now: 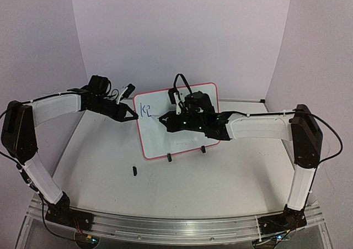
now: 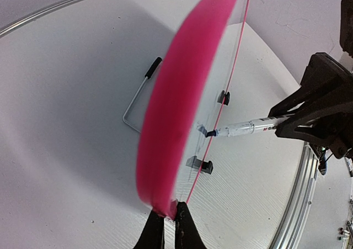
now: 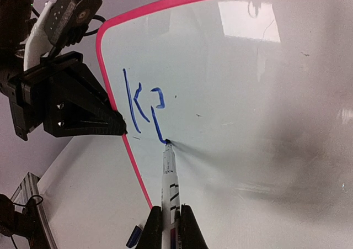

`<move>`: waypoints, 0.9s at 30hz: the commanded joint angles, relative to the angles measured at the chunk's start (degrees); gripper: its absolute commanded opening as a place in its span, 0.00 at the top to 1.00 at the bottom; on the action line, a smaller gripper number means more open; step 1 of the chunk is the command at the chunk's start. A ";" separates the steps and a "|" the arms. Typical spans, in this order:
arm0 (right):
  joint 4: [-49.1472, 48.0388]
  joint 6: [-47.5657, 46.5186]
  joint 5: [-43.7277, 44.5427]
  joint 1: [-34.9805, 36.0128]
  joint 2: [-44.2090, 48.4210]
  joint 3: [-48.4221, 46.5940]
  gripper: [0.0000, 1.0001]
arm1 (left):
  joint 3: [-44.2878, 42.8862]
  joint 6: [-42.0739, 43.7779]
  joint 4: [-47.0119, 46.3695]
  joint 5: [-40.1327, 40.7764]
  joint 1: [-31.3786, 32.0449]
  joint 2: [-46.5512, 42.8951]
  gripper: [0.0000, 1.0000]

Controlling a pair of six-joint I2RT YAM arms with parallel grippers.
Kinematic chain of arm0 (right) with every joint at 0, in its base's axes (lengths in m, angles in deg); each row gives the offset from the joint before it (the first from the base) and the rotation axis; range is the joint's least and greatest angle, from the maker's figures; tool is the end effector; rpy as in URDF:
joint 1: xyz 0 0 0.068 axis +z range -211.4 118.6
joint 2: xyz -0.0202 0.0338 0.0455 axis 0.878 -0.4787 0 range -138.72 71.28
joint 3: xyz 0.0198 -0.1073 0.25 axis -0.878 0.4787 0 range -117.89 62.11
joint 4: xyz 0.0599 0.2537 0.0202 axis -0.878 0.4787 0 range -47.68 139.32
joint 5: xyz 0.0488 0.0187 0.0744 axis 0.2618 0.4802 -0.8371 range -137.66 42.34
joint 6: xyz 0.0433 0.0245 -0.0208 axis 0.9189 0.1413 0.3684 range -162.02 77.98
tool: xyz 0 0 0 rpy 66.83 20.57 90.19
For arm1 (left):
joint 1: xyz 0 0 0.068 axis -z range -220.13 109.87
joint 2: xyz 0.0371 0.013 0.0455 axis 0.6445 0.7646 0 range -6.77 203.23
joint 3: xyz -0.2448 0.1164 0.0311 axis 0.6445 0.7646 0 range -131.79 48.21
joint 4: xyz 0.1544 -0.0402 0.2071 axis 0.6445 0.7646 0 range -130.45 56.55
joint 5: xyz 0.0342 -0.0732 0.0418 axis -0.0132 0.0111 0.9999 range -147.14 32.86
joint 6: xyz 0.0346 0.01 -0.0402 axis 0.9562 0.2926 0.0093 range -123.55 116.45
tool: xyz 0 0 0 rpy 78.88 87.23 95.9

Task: Write a sentence on the whiteboard

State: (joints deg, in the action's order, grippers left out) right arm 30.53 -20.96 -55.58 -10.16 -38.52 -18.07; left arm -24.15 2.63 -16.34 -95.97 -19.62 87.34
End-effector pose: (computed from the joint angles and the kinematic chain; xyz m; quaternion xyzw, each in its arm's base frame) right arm 0.2816 0.3588 0.2595 -0.2492 0.7678 0.3917 0.4416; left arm 0.3289 -0.1469 0.2687 0.3233 0.8216 -0.3499 0.3131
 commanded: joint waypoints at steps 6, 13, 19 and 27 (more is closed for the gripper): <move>-2.92 -0.52 2.61 -0.53 5.35 2.04 1.00 | -0.77 2.60 2.60 2.71 1.64 0.67 1.00; -4.38 -1.56 -3.61 -0.46 4.81 0.54 1.00 | -0.79 2.65 2.60 2.71 1.64 0.81 1.00; -4.38 -0.98 -2.49 -0.45 3.27 -1.29 1.00 | -0.77 2.62 2.64 2.71 1.72 0.91 1.00; -4.38 -0.36 0.11 -0.45 1.68 -3.14 1.00 | -0.86 2.66 2.68 2.71 1.80 0.91 1.00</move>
State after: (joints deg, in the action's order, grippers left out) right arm 28.26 -21.53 -57.09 -10.49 -35.77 -18.20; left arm -24.17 2.67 -16.31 -96.01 -19.51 87.34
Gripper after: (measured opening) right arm 0.067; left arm 0.036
